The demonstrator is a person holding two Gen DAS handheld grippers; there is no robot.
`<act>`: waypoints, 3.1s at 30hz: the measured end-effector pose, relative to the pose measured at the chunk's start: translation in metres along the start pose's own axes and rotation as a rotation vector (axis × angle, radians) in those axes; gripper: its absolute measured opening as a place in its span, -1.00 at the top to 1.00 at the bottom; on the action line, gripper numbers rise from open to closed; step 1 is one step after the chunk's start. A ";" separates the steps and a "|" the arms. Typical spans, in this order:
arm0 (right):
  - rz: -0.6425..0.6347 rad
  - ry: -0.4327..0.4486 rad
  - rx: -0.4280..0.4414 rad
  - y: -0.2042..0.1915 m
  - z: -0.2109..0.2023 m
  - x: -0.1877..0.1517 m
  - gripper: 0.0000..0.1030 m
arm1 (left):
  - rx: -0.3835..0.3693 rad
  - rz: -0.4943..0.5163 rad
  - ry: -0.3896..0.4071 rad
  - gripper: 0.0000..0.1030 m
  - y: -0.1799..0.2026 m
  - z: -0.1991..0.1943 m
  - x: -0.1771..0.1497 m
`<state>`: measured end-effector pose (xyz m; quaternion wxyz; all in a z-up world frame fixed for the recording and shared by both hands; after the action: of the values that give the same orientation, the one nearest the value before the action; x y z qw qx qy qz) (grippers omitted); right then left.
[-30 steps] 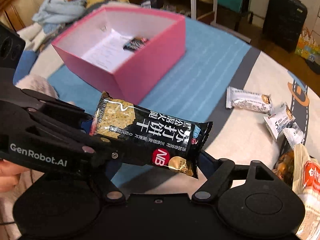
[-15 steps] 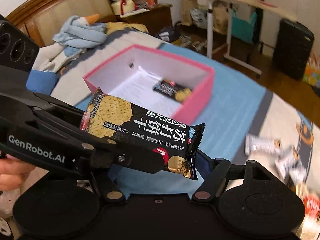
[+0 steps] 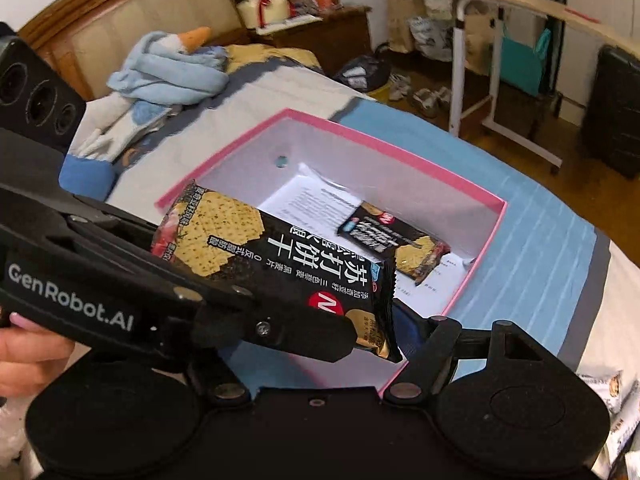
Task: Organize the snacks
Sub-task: 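Carry the second cracker pack into the pink box and release it, then grasp a white wrapped bar with the left gripper while the right gripper grasps another, then carry both white bars over the pink box and open both grippers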
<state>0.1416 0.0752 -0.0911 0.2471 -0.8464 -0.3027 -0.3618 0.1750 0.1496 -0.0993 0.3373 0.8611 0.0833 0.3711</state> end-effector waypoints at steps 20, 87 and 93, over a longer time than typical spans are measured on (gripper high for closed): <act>-0.100 0.061 -0.111 0.014 -0.015 0.006 -0.42 | 0.338 0.126 0.031 -0.23 -0.056 0.025 0.017; 0.477 -0.067 -0.412 0.250 -0.095 -0.110 0.39 | 0.298 0.667 -0.087 0.32 0.098 0.199 -0.093; 0.439 -0.071 -0.390 0.223 -0.110 -0.109 0.39 | 0.308 0.661 -0.093 0.32 0.101 0.168 -0.097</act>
<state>0.1842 -0.1861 -0.1512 0.1414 -0.9353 -0.0455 -0.3213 0.2124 -0.0526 -0.1743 0.0691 0.8982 -0.1600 0.4037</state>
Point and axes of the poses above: each gripper's, at about its wrist camera, not at the fingertips, and z roughly the way its jaws point, y to its right, x to its top, the point moved 8 cm from there along z, roughly the way its jaws point, and after that the axes turned 15 degrees about y, right-handed, at the moved point
